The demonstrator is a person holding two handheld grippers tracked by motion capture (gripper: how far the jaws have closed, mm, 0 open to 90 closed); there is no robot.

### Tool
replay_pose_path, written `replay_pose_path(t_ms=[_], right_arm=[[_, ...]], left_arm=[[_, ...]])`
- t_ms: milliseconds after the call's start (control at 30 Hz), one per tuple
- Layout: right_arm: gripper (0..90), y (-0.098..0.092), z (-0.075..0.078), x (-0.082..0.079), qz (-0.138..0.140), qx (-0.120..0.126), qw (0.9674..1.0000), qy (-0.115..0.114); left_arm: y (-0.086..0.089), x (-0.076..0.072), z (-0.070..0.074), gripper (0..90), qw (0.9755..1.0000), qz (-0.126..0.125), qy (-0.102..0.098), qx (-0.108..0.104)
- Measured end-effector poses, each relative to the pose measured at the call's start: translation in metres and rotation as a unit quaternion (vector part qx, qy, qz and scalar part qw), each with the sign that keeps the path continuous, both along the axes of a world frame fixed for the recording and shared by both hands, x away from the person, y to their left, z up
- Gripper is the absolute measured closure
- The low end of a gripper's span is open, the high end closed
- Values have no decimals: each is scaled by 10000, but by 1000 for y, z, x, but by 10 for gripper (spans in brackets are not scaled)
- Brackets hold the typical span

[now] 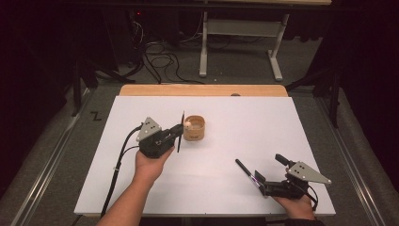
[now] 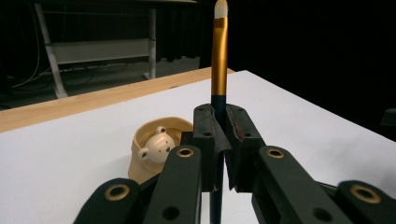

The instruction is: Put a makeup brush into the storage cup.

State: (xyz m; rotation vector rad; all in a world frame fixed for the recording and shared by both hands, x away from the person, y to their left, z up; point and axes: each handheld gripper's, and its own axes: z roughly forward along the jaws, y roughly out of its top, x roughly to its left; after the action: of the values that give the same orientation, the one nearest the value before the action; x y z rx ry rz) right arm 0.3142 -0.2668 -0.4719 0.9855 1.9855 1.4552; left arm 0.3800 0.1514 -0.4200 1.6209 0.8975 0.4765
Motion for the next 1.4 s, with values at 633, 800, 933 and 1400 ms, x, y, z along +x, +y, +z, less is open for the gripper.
replay_pose_path(t_ms=[633, 800, 933, 1400], right_arm=[[14, -1, 0, 0, -11, 48, 10000, -21], [14, -1, 0, 0, -6, 60, 10000, -12], [14, -1, 0, 0, -3, 71, 10000, -5], [8, -1, 1, 0, 6, 101, 9999, -50]], left_arm=[[-33, 35, 15, 835, 10000, 18, -35, 34], [-40, 42, 21, 835, 9999, 5, -120, 113], [-43, 48, 25, 835, 9998, 55, -168, 117], [-57, 64, 36, 835, 9992, 118, -356, 139]])
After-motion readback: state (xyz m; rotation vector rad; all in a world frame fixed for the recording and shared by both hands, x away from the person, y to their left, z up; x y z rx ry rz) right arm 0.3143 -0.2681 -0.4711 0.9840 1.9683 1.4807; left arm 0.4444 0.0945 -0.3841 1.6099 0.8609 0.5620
